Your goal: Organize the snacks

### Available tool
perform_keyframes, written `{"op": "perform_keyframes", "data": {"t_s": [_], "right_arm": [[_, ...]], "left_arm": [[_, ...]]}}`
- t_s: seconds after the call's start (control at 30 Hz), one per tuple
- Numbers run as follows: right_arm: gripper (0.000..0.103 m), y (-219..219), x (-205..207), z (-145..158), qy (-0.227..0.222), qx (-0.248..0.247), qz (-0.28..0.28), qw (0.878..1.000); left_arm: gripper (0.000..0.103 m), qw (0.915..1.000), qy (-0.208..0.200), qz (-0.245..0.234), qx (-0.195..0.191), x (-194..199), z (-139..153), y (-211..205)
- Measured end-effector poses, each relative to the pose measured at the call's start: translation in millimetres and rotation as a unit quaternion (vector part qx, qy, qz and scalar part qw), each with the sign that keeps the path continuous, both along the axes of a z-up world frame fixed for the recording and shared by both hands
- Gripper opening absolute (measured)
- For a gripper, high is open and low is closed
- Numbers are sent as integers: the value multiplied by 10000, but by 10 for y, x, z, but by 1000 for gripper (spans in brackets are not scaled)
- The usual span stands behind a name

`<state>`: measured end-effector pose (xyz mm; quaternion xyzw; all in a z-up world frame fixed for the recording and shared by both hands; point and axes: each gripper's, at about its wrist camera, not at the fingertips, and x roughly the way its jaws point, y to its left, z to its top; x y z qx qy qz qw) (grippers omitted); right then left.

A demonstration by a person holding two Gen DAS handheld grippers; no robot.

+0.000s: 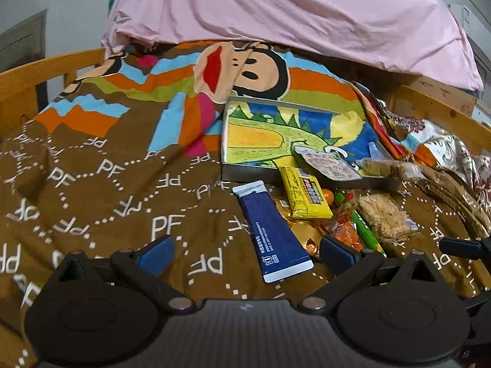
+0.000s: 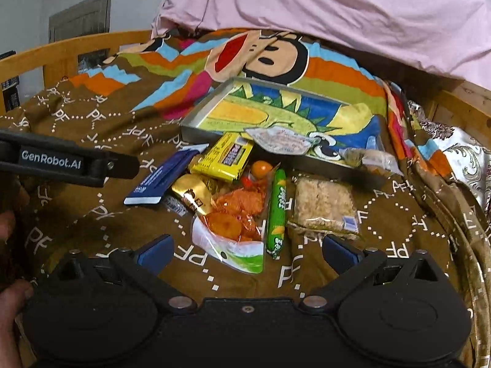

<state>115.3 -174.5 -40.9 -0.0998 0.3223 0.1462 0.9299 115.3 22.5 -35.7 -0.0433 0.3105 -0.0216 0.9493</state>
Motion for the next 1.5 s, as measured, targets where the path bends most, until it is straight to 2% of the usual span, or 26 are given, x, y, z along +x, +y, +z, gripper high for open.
{"op": "perform_keyframes", "data": {"t_s": [0.13, 0.37, 0.47, 0.63, 0.77, 0.9, 1.07, 1.2, 1.27, 1.33, 1.4, 1.43, 1.5], "right_arm": [[102, -12, 59, -15, 115, 152, 42, 9998], [102, -28, 203, -39, 352, 501, 337, 9976], [102, -24, 297, -59, 449, 597, 516, 9959], [102, -51, 468, -119, 821, 1250, 712, 9862], [101, -57, 587, -204, 1048, 1431, 694, 9817], [99, -81, 713, -297, 1254, 1581, 520, 9780], [92, -23, 831, -364, 1138, 1424, 417, 9824], [88, -90, 919, -381, 1235, 1658, 172, 9782], [88, -156, 942, -379, 1330, 1917, 10, 9724], [88, -173, 967, -398, 1386, 1998, -50, 9700], [88, -139, 960, -414, 1339, 1877, -14, 9731], [87, -111, 951, -418, 1300, 1782, 4, 9754], [77, -64, 923, -418, 1212, 1579, -54, 9800]], "left_arm": [[102, 9995, 74, -312, 17, 100, -18, -16], [102, 9961, 348, -775, -257, 330, -80, 50], [102, 9925, 491, -942, -600, 454, -102, 115], [102, 9810, 642, -1237, -1350, 646, -128, 189], [102, 9721, 854, -1505, -1585, 833, -198, 150], [102, 9697, 1118, -1430, -1634, 988, -277, 149], [97, 9702, 1438, -1147, -1576, 1126, -387, 223], [94, 9640, 1556, -862, -1977, 1185, -496, 332], [94, 9633, 1563, -827, -2021, 1204, -499, 334], [94, 9648, 1566, -868, -1926, 1218, -492, 307], [91, 9673, 1541, -864, -1820, 1218, -497, 271], [86, 9688, 1544, -852, -1743, 1213, -500, 252], [78, 9724, 1565, -817, -1527, 1204, -488, 220]]}}
